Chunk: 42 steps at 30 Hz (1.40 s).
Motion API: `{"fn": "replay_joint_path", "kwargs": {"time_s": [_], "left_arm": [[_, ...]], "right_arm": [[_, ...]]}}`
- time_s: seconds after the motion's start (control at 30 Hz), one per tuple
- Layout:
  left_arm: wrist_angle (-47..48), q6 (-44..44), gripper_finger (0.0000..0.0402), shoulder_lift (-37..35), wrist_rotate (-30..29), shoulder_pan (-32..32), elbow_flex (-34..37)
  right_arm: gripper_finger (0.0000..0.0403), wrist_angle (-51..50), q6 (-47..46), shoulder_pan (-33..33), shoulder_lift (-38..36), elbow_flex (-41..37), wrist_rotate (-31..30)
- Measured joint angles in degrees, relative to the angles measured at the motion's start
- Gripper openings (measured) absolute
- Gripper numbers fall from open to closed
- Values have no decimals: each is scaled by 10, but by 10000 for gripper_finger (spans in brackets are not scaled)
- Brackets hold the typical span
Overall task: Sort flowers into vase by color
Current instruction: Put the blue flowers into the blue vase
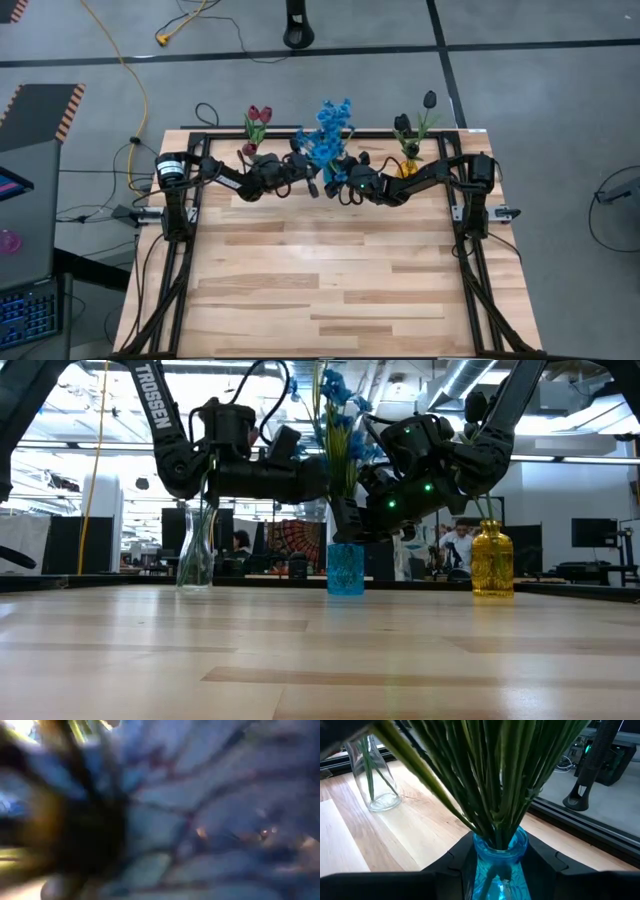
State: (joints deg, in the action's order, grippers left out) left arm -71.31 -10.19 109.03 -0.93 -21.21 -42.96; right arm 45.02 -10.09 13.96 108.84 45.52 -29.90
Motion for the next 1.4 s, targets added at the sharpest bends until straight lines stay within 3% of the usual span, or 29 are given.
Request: {"fn": "replay_joint_path", "kwargs": {"time_s": [0.4, 0.83, 1.1, 1.4], "left_arm": [[99, 6, 20, -1, -25, 1, -19], [151, 73, 114, -5, -17, 2, -31], [229, 57, 148, -61, -11, 10, -31], [344, 51, 155, -139, -10, 13, -31]], "right_arm": [[157, 0, -2, 0, 0, 0, 0], [157, -2, -1, 0, 0, 0, 0], [158, -3, 2, 0, 0, 0, 0], [158, -4, 0, 0, 0, 0, 0]]}}
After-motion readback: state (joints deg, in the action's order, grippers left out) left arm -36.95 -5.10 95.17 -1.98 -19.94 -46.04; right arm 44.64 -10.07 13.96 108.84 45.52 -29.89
